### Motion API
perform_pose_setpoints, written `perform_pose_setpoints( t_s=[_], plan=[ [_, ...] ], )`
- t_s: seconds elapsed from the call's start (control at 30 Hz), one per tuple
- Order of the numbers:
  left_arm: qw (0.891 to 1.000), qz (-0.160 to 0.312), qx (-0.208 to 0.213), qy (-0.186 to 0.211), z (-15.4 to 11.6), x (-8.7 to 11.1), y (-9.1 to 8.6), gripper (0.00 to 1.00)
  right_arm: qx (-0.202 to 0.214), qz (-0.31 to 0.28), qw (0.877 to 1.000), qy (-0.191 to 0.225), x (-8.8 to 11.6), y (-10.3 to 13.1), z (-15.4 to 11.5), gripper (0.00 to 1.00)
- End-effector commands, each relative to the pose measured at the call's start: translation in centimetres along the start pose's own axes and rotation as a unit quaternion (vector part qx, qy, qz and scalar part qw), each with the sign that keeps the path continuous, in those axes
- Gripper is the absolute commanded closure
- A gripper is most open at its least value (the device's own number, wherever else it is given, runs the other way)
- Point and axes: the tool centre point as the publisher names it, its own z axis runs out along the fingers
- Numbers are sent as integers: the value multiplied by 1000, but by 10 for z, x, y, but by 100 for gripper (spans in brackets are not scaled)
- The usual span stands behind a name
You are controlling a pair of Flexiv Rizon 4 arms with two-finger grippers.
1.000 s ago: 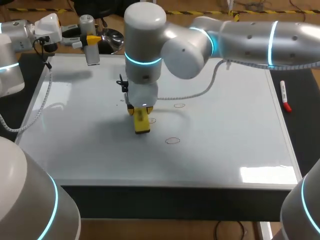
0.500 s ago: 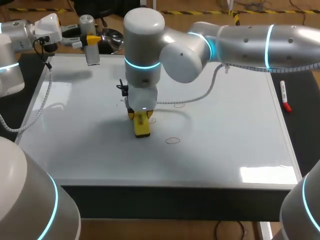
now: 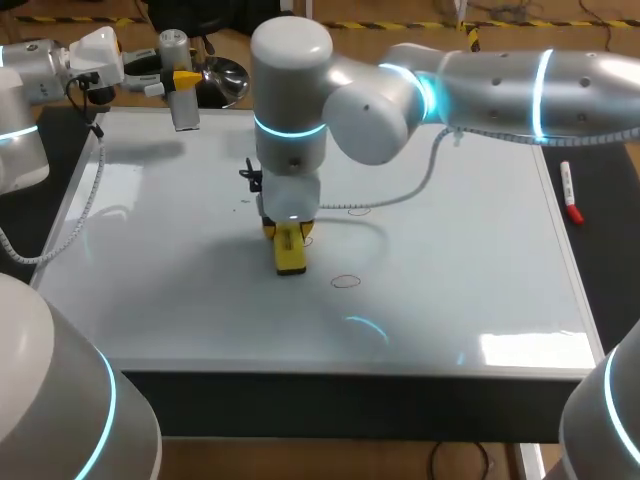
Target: Pick up the inspection probe, press it on each red-marked spot on the whiteboard one by one, put down the probe, pick up the eraser, and wipe off all the red marks.
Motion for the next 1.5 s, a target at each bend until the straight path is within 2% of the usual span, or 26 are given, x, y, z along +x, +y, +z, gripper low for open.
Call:
perform_pose_setpoints(
  t_s=[0.03, 0.37, 0.73, 0.9, 1.1, 1.5],
  plan=[
    [1000, 1, 0, 0, 0, 1, -1, 100, 2, 2, 1000, -1, 14, 2, 10, 100],
    [1000, 1, 0, 0, 0, 1, -1, 100, 0, 18, 1000, 7, 32, 6, 12, 100],
    [1000, 1, 0, 0, 0, 1, -1, 100, 1, 31, 999, 8, 41, 7, 8, 100],
    [1000, 1, 0, 0, 0, 1, -1, 100, 6, 21, 1000, -8, 39, 7, -18, 100],
    [1000, 1, 0, 0, 0, 1, -1, 100, 26, -9, 1000, -1, 38, -2, -59, 100],
    [1000, 1, 0, 0, 0, 1, -1, 100, 43, -10, 999, 9, 47, -18, -72, 100]
  ],
)
